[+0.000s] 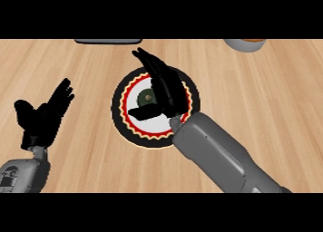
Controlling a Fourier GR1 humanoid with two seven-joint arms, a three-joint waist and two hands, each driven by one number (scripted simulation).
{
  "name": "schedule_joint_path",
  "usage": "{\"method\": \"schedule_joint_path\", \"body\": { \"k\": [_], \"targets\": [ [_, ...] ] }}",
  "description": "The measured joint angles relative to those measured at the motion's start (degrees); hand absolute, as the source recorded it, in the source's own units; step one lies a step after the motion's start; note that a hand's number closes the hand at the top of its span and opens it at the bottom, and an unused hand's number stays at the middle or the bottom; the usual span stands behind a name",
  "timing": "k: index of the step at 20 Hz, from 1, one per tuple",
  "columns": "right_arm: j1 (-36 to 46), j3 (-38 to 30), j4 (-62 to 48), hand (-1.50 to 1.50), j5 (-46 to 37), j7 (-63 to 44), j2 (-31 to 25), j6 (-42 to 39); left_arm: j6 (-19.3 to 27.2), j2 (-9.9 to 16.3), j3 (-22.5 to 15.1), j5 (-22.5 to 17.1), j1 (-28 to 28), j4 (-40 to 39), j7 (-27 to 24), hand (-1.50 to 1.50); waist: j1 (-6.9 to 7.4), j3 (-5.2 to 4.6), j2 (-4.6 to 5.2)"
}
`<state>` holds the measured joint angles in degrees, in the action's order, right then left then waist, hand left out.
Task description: Pick the squash from the placemat and place it in the plate
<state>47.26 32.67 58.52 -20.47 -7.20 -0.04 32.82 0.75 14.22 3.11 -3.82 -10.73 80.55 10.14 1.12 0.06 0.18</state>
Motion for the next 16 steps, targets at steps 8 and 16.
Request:
{"method": "schedule_joint_path", "body": {
  "k": [8,16],
  "targets": [
    [-4.25,-4.88,9.14,-1.5,14.93,-0.81,0.03,-4.83,-0.19,-0.2,0.49,0.17,0.6,-0.39,-0.63,0.0,-0.67,-0.03,-0.11],
    [-10.55,-11.81,11.38,-1.5,21.22,5.88,-2.67,-16.45,0.5,-1.42,0.72,1.2,0.12,-0.58,-0.15,0.0,-1.0,-0.04,-0.15]
  ]
}}
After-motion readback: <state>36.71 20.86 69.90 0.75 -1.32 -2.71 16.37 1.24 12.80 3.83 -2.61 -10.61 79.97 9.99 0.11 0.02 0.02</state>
